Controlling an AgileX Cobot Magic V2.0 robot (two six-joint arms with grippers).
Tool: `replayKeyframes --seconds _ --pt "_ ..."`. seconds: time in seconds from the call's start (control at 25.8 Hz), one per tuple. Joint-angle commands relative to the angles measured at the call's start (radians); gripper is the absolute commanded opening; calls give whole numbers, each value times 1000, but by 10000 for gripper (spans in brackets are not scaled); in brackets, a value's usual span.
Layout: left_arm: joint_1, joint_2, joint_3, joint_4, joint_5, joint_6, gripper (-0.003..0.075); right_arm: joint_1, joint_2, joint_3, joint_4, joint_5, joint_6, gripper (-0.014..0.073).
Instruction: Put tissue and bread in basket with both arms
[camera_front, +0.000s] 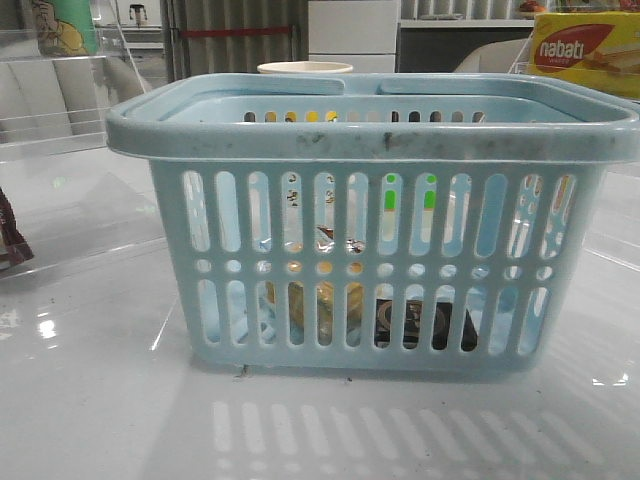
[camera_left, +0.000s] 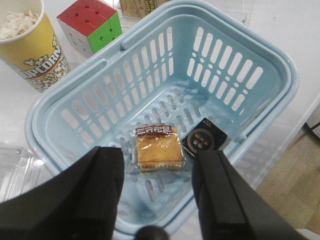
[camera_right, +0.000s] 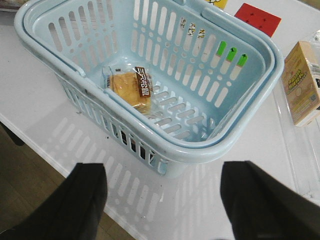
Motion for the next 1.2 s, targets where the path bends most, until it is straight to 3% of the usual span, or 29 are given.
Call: replayKeyframes --seconds 0.0,0.47,0.66,0.93,1.05,1.16 --pt "-1 -150 103 -18 -90 2 379 0 0 -24 -8 -69 -6 581" --pt "-1 -573 600 38 -178 -14 379 0 0 -24 -8 -70 -6 581" --pt "-1 -640 705 40 -233 -18 379 0 0 -24 -8 -73 -6 581" --pt "-1 -638 727 42 -300 -36 379 0 1 -24 -9 -52 -6 573" --pt "-1 -638 727 44 -306 -36 379 0 1 -24 -9 -33 -6 479" --pt "-1 -638 727 44 -306 -36 358 0 1 -24 -12 -18 -6 312"
